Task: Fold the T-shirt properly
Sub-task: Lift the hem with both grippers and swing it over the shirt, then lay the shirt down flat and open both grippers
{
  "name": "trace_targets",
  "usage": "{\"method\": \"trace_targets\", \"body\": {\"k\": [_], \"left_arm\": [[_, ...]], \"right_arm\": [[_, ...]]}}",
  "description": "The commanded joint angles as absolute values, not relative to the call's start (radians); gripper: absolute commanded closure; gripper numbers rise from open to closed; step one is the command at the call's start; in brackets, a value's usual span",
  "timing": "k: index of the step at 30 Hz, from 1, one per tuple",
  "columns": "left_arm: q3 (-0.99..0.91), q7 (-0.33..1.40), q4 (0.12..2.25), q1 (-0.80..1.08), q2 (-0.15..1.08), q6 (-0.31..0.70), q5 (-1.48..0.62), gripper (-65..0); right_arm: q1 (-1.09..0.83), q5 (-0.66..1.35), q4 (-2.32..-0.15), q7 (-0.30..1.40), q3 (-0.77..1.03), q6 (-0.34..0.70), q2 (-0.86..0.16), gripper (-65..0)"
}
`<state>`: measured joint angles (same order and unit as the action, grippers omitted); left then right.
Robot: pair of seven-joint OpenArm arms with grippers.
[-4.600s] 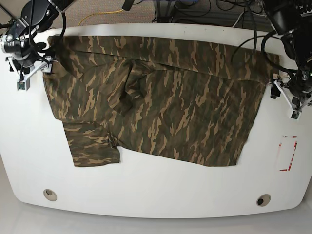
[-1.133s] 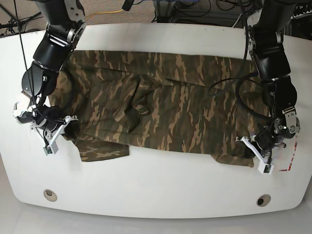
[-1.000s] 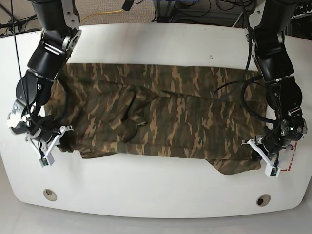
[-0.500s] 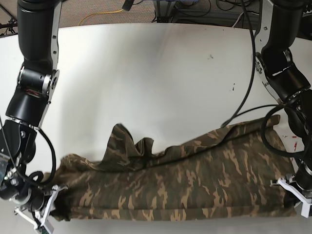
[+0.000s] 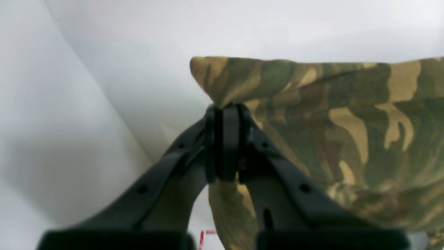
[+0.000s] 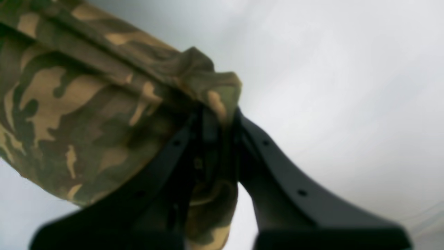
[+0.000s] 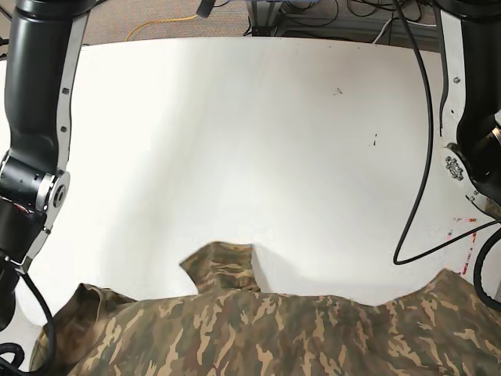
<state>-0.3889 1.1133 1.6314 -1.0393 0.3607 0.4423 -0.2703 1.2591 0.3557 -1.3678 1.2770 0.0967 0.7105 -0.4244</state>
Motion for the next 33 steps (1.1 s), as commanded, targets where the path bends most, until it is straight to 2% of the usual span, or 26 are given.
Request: {"method": "trace_targets", "body": {"k": [1, 7, 18, 24, 33], "left_arm": [[-0.397, 1.107, 1.629, -1.07, 0.384, 0.42, -0.199, 0.0], [-0.406, 1.109, 1.644, -0.958, 0.38, 0.423, -0.211, 0.0], [-0.458, 1.152, 1.776, -0.625, 0.38, 0.423, -0.409, 0.0], [-0.538, 1.158, 1.888, -0.357, 0.378, 0.423, -0.506, 0.0], [-0.656, 1.158, 1.926, -0.007, 0.378, 0.423, -0.671, 0.0]], "right_arm": [[1.303, 0.271, -1.383, 1.331, 0.107, 0.698, -0.452, 0.0], [1.19, 0.271, -1.491, 1.334, 0.11, 0.698, -0.453, 0.0], [0.74, 0.271, -1.698, 1.336, 0.251, 0.698, -0.437, 0.0], [0.49, 0.271, -1.83, 1.336, 0.348, 0.698, -0.389, 0.0], [0.203, 0.271, -1.936, 1.336, 0.421, 0.698, -0.338, 0.0]]}}
